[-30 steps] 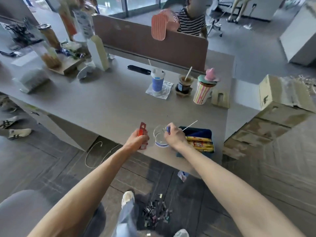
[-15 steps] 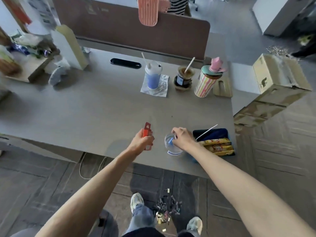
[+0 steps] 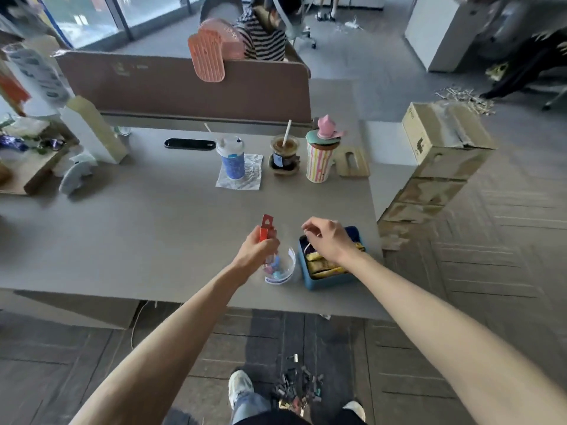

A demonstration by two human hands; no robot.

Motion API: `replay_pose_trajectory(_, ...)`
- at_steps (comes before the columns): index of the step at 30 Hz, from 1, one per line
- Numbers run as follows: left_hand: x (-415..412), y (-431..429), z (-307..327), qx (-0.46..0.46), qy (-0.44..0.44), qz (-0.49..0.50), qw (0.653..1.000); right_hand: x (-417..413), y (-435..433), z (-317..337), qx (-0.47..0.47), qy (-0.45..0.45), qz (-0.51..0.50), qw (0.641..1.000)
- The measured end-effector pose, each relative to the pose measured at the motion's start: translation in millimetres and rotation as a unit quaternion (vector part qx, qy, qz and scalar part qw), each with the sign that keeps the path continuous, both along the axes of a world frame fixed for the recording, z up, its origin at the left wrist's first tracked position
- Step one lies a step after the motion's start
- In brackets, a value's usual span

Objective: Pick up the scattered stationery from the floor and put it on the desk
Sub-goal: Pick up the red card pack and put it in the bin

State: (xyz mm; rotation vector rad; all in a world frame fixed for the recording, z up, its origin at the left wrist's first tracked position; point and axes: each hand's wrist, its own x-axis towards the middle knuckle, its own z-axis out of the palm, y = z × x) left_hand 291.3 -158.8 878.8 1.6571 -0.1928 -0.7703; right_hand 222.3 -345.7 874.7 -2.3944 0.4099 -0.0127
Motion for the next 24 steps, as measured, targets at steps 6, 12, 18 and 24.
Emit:
replay_pose_trajectory(6, -32, -76, 23, -0.005, -0.07, -0.05, 0.996, -53, -65, 15, 0.047, -0.036, -0.058, 0.997)
replay_pose_trajectory(12, -54, -126, 21, 0.095, -0.197, -0.13, 0.967, -76, -108, 15, 0.148, -0.044, -0.117, 0.981)
replay_pose_trajectory(18, -50, -141, -7, 0.203, -0.532, -0.234, 0.788, -74, -116, 22, 0.294, 0.072, -0.116, 0.946)
replay_pose_trajectory(24, -44, -134, -24, 0.263, -0.562, -0.337, 0.708, -49, -113, -19, 0.225, 0.104, -0.12, 0.961)
